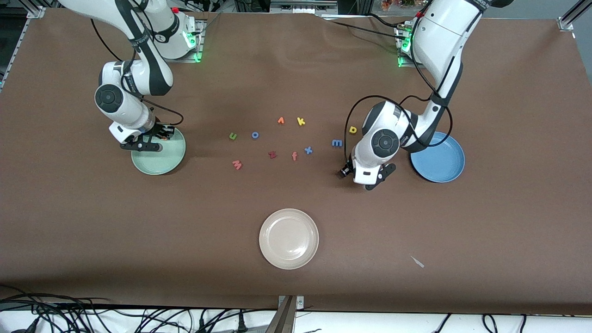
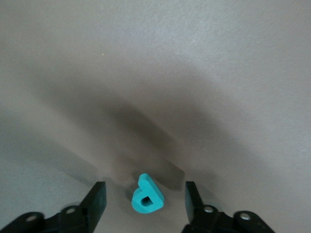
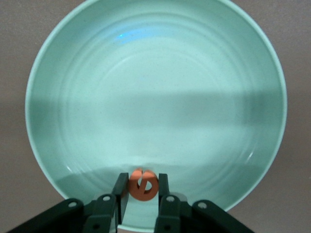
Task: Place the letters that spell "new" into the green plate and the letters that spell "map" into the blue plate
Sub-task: 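Drop the orange letter into the green plate while the left gripper grasps the cyan letter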
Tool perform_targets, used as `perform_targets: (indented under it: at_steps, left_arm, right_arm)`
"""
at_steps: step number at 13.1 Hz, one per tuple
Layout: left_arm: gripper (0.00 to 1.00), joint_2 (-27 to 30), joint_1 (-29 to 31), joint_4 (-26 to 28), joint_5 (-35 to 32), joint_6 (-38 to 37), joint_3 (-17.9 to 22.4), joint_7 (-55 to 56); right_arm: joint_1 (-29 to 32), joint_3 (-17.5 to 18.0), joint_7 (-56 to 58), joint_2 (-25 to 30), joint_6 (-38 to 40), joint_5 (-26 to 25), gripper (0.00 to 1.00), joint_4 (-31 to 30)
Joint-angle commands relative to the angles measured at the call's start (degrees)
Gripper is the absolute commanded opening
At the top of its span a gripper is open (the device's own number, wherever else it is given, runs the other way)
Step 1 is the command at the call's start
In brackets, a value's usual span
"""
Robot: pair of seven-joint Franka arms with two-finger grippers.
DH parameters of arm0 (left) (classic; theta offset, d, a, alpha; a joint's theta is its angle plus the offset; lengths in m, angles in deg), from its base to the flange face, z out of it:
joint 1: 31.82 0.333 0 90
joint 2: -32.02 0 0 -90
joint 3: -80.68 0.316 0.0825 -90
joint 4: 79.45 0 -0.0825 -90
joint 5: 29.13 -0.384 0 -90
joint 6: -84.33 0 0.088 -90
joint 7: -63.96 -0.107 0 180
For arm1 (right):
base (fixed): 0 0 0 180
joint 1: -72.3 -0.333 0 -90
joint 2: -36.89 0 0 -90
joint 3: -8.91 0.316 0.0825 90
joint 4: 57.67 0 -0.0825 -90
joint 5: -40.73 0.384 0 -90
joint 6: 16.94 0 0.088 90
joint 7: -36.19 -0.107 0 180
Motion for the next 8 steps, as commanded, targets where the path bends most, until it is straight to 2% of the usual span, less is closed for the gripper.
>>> perform_targets:
  at_steps: [1,4,8]
  left_arm:
    - [0.64,-0.17,-0.54,0.84,1.8,0.9,0.46,-0.07]
    - [0.52,-0.44,-0.54,1.1,1.89,0.9,0.28,0.02]
    - [0.43,-1.22,-0.27,1.1,1.89,2.13,-0.51,-0.16]
  right_arm:
    - [-0.15,-0.32,0.56,1.16,-0.37,-0.38,1.0,-0.24]
    - [-0.24,0.29,0.21,2.57,-0.28,-0.38,1.0,2.03]
    - [-0.59,1.17,0.12,2.75,-0.19,-0.21,1.0,6.6]
